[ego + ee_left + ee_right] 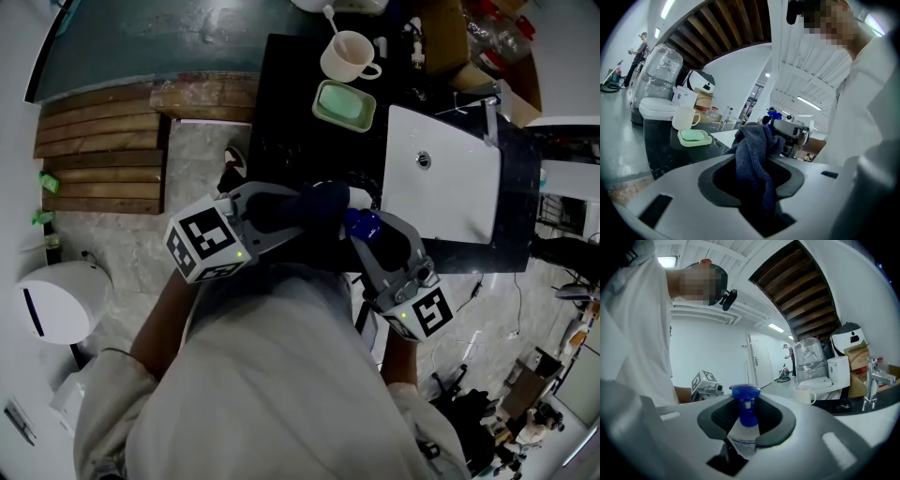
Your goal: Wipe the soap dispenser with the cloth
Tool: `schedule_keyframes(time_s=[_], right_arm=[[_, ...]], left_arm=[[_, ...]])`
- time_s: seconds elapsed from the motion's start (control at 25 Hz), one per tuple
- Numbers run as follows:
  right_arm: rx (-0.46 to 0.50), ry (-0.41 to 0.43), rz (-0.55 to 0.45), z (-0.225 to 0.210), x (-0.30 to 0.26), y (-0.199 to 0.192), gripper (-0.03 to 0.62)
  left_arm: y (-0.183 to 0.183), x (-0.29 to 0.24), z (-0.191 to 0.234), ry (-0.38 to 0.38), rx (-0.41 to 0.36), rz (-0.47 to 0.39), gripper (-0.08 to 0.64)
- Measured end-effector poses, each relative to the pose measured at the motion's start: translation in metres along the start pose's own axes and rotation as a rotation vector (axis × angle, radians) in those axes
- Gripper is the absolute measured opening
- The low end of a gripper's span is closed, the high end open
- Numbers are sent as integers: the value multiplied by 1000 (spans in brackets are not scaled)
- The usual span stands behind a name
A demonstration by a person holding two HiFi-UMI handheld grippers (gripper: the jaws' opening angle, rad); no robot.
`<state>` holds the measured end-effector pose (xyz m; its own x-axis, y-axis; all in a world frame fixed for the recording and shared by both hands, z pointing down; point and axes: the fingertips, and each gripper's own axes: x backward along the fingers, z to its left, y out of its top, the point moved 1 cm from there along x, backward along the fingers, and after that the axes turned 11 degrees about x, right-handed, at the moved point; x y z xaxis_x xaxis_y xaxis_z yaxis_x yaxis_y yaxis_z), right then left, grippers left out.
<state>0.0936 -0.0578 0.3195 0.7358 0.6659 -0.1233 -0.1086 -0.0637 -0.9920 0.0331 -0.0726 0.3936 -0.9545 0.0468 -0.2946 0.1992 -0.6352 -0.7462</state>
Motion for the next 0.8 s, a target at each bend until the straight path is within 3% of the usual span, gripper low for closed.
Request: schedule_keyframes(time_s=[0.8], right_arm=[[18,15,-17,0,2,0,81]], left_arm=[[-24,-5,13,41,29,75,142]])
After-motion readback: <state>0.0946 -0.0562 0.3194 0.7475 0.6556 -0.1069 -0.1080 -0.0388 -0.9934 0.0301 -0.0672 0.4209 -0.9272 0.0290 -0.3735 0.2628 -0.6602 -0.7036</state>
